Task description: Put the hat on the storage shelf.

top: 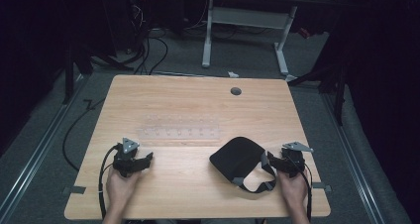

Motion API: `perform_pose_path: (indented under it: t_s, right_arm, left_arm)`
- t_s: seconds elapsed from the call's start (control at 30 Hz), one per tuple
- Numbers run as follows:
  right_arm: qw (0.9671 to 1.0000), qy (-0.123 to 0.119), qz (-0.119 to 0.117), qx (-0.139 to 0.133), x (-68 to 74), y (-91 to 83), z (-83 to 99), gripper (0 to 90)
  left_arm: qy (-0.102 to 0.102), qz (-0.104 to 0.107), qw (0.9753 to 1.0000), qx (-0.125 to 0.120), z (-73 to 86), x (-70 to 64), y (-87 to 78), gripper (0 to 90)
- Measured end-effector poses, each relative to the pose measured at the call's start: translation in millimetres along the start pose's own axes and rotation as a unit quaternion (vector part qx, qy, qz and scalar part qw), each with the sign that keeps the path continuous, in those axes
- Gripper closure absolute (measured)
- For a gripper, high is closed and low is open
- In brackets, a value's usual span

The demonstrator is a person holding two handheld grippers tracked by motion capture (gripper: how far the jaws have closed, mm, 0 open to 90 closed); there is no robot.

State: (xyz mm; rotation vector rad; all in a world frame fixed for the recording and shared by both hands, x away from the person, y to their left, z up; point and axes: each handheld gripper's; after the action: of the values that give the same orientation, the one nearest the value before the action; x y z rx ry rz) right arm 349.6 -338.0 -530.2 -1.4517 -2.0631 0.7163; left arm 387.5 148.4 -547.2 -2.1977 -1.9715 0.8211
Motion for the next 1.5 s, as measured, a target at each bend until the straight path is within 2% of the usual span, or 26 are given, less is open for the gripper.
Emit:
perform_pose_path:
  t_s: [0.47, 0.8, 0.87, 1.0, 1.33, 1.5]
  right_arm:
    - [1.0000, -0.002, 0.002, 0.002, 0.1, 0.1, -0.3, 37.6]
    - [1.0000, 0.005, 0.004, -0.004, -2.4, -0.6, -0.5, 42.9]
    - [0.9999, 0.014, 0.006, -0.003, -2.9, -1.8, -0.6, 44.4]
    - [0.9999, 0.011, 0.007, -0.002, -3.6, -4.2, -0.6, 46.1]
    - [0.9990, 0.019, -0.013, -0.037, -3.0, -28.0, -4.8, 49.2]
    - [0.9983, 0.014, -0.027, -0.049, 2.1, -38.1, -7.1, 49.5]
  left_arm:
    - [0.000, 0.000, 1.0000, 0.000, 0.0, 0.0, 0.0, 32.1]
    - [0.000, 0.001, 1.0000, 0.001, 0.0, 0.0, 0.0, 31.8]
    - [0.001, 0.001, 1.0000, 0.001, 0.0, 0.1, -0.1, 31.8]
    - [0.000, 0.001, 1.0000, 0.001, 0.0, 0.0, -0.1, 31.8]
    - [0.001, 0.001, 1.0000, 0.001, 0.0, 0.0, -0.1, 31.7]
    - [0.001, 0.001, 1.0000, 0.001, 0.0, 0.1, -0.1, 31.8]
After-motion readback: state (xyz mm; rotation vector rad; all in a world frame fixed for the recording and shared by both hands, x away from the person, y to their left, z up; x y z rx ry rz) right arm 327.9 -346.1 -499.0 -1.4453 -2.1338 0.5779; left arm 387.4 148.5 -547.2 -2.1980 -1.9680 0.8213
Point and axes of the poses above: each handheld gripper's, and its own axes: y roughly forward along the jaws, z roughly out of its underside, x roughly to its left, and after that the axes turned 10 degrees about -z, right-handed
